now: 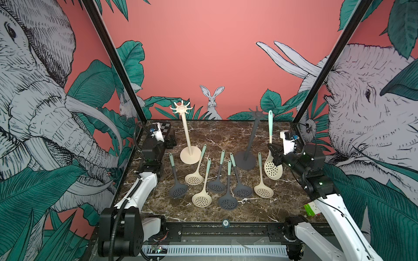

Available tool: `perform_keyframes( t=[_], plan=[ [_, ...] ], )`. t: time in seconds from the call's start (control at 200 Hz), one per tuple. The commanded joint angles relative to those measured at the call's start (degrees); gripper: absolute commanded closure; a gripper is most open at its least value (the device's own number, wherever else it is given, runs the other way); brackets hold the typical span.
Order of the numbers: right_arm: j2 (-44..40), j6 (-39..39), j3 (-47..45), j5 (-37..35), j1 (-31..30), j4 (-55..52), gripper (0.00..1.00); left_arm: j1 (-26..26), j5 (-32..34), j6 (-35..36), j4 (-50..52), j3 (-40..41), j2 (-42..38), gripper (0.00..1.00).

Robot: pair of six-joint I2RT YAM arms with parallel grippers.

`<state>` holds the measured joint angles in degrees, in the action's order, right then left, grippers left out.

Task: Hang the skimmer on the kitchen utensil rack
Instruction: Hang the skimmer on the rack.

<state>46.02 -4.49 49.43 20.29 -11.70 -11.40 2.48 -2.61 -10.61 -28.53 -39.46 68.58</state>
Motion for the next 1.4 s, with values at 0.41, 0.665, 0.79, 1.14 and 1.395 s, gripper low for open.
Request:
perform_keyframes(
  t=[0.41, 0.665, 0.79, 1.14, 1.395],
  plan=[
    [-4.3, 0.9, -2.1, 2.3, -0.4, -2.2, 1.0, 0.1, -1.3, -0.1, -0.1, -2.2, 0.3, 0.13],
    [-2.4, 1.4, -2.7, 2.4, -0.4, -1.7, 1.0, 0.1, -1.6, -0.5, -0.2, -1.8, 0.2, 0.13],
    [-1.9, 1.5, -2.7, 2.3, -0.4, -1.0, 1.0, 0.1, -1.6, -0.6, -0.2, -1.6, 0.1, 0.13],
    [0.9, 1.7, -3.5, 3.0, -0.4, -0.7, 1.0, 0.1, -1.5, -0.2, -0.1, -1.1, -0.8, 0.13],
    [1.3, 0.3, -5.5, 1.9, -0.4, 1.1, 0.97, 0.0, -1.4, -0.3, -0.3, -0.7, -1.1, 0.13]
  ],
)
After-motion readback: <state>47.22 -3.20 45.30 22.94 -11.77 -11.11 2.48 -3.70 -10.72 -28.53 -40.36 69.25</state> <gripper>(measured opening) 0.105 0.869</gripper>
